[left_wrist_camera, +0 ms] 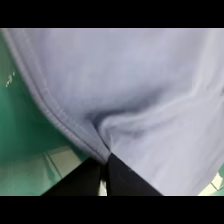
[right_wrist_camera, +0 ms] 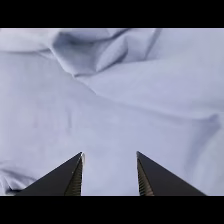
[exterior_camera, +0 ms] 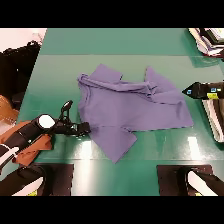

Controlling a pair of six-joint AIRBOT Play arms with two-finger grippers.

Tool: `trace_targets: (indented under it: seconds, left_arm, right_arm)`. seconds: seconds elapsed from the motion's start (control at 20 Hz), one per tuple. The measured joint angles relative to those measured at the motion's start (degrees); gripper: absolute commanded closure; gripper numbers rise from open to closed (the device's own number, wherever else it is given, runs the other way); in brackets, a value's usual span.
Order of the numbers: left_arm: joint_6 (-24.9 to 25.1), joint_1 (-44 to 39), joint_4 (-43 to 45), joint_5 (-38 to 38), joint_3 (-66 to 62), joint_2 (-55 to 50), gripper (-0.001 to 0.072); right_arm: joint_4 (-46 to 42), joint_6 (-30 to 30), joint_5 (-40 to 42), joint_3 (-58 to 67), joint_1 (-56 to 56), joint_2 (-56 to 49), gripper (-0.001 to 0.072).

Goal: Fold the shirts.

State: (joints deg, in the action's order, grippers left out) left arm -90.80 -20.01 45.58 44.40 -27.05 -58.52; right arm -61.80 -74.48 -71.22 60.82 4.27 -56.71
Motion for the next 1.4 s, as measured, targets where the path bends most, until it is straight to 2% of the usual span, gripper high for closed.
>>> trace_targets:
  seconds: [0.1, 0.3, 0.55, 0.9, 0.95, 1.0, 1.1, 1.4]
  left_arm:
    - [-0.3, 0.1, 2.1, -0.5, -2.0, 0.0, 0.0684]
    - [-0.6, 5.4, 8.9, 4.0, -8.8, 0.2, 0.0684]
    - [0.1, 11.4, 14.0, 7.4, -14.3, 0.2, 0.0684]
    - [1.1, 12.9, 15.5, 8.3, -15.7, 0.2, 0.0684]
    - [1.1, 12.9, 15.5, 8.4, -15.8, 0.2, 0.0685]
    - [1.1, 13.0, 15.6, 8.7, -15.8, 0.2, 0.0684]
    - [1.1, 13.0, 15.6, 9.0, -15.8, 0.2, 0.0685]
    - [1.2, 13.0, 15.8, 10.3, -18.6, 2.7, 0.0686]
  right_arm:
    - [-1.3, 0.0, -2.2, -0.8, 1.8, 0.1, 0.0326]
    - [-4.7, 0.0, -6.7, -7.1, 10.4, 0.1, 0.0326]
    - [-6.4, 1.9, -6.4, -19.1, 20.3, 0.1, 0.0326]
    - [-4.5, 4.0, -2.5, -27.8, 17.6, -4.6, 0.033]
    - [-3.4, 4.1, -1.8, -28.1, 16.6, -5.3, 0.0373]
    - [-2.4, 4.1, -0.9, -28.3, 15.6, -6.1, 0.0459]
    - [-1.0, 4.3, 1.2, -28.7, 14.0, -7.2, 0.0685]
    - [-0.5, 5.2, 4.0, -26.1, 12.3, -2.6, 0.0697]
